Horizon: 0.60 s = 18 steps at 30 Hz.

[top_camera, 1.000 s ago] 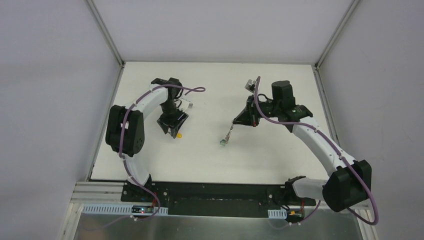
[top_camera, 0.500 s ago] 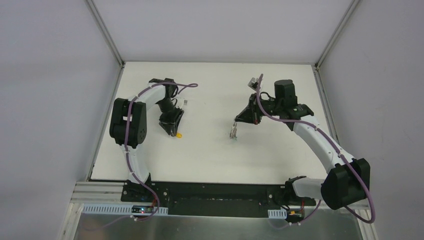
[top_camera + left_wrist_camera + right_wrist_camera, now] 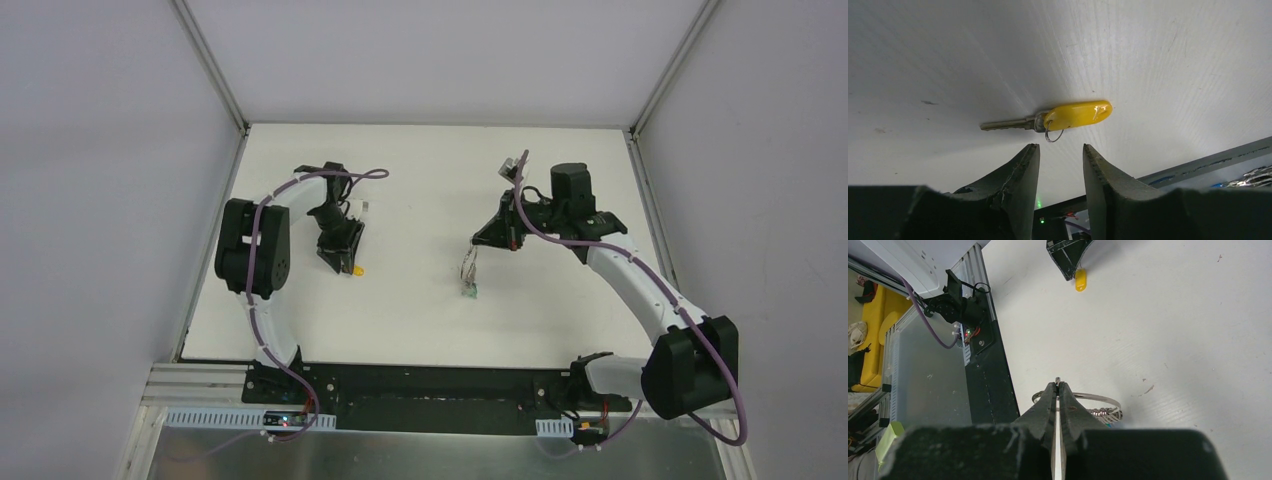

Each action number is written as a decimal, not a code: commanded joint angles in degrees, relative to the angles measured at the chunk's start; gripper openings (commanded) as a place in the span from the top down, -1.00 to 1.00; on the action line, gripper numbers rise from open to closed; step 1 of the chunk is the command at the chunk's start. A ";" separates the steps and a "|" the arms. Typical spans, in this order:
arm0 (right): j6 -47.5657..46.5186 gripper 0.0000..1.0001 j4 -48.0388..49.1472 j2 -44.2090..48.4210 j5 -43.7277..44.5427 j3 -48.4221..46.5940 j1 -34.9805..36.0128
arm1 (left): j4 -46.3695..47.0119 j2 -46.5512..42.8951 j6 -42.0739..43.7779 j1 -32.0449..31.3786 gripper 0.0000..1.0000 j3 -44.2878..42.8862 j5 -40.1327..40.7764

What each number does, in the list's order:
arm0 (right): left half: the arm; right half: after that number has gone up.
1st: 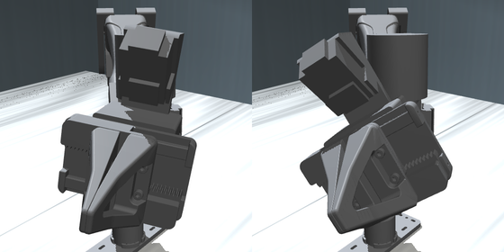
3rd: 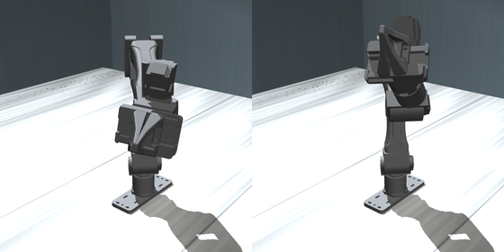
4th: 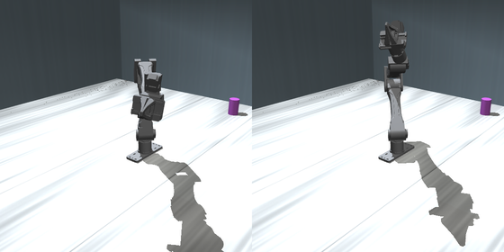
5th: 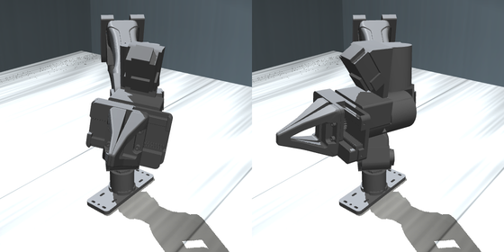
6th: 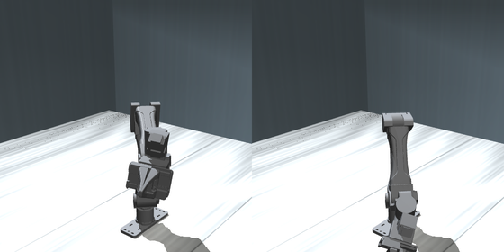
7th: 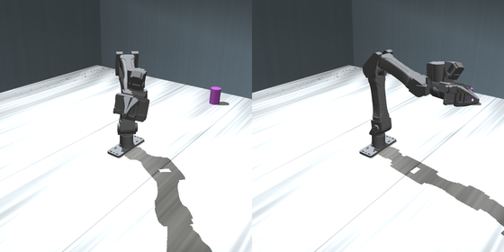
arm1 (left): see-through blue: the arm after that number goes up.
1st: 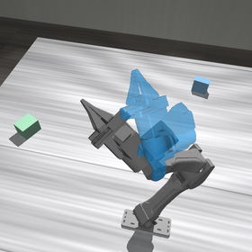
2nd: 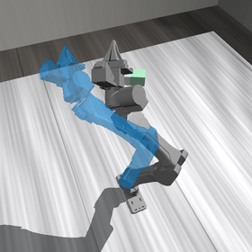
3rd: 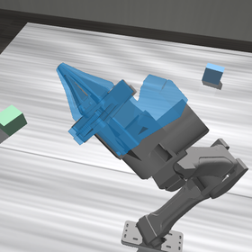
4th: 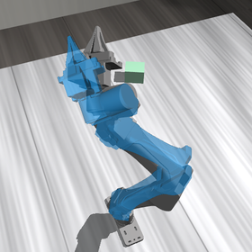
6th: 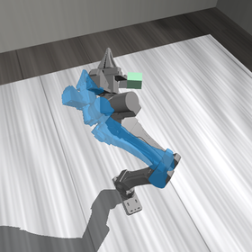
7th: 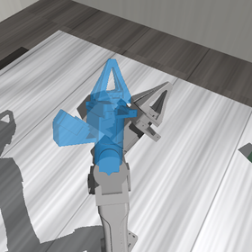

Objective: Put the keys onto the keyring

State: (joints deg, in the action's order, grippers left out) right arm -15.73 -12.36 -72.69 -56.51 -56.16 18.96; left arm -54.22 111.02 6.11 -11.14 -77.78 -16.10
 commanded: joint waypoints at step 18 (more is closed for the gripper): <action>1.62 1.00 5.99 4.73 -2.68 2.79 -1.70 | 8.98 -6.77 -5.89 0.47 0.41 6.05 2.85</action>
State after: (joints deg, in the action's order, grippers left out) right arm -14.35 -9.19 -70.11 -56.77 -53.67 17.65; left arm -44.80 105.27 0.78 -11.14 -70.06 -14.39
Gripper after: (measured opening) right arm 0.009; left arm 0.316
